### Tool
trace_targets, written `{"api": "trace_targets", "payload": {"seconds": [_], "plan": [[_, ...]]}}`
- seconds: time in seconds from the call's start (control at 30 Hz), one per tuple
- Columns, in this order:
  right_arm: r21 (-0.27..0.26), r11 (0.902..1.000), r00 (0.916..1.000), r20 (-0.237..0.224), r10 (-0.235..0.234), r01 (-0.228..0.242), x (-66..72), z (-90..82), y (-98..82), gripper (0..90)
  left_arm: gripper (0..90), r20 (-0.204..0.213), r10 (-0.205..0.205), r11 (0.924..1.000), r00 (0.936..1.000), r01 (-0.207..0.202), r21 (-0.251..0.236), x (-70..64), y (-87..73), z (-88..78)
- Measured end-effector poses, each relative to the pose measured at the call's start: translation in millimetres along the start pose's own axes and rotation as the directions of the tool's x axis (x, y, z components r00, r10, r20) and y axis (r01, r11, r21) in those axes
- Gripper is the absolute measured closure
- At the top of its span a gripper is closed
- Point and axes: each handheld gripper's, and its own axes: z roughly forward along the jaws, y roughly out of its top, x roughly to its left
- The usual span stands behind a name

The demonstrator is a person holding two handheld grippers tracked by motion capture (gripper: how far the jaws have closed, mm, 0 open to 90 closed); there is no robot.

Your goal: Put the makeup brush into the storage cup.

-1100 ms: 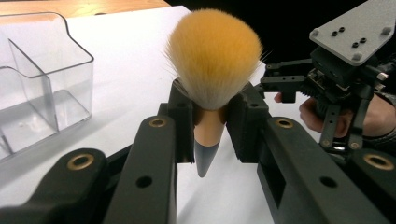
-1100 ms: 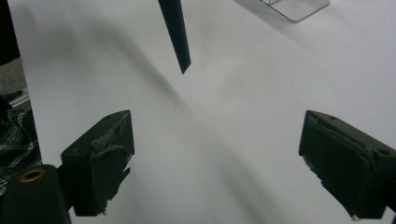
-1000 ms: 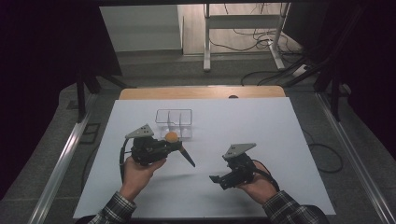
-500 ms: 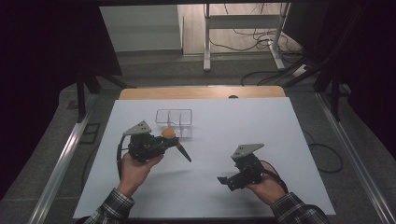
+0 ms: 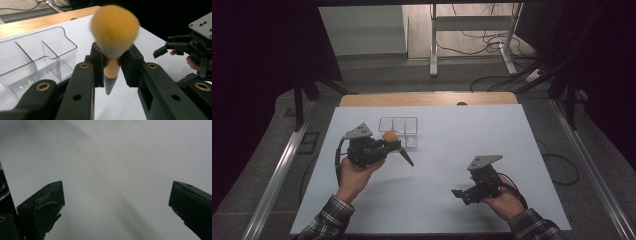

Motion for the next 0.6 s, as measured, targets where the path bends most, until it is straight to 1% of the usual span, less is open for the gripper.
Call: {"api": "trace_targets", "payload": {"seconds": [0.13,0.37,0.6], "plan": [[-0.002,0.9999,0.9999,0.006,0.01,-0.01,-2.8,-2.9,-2.7,0.6,73.0,-0.012,-0.003,1.0,0.9999,0.003,-0.001,3.1,0.9,-0.3],[0.001,1.0,0.9995,0.031,-0.005,0.005,-4.9,-6.5,-6.2,0.0,73.0,-0.028,-0.003,1.0,0.9996,0.003,-0.001,7.1,4.4,-0.4],[0.006,1.0,0.9989,0.047,0.0,0.0,-8.2,-9.9,-10.5,0.0,73.0,-0.048,0.011,0.9999,0.9988,-0.011,0.0,10.1,12.8,-1.3]]}}
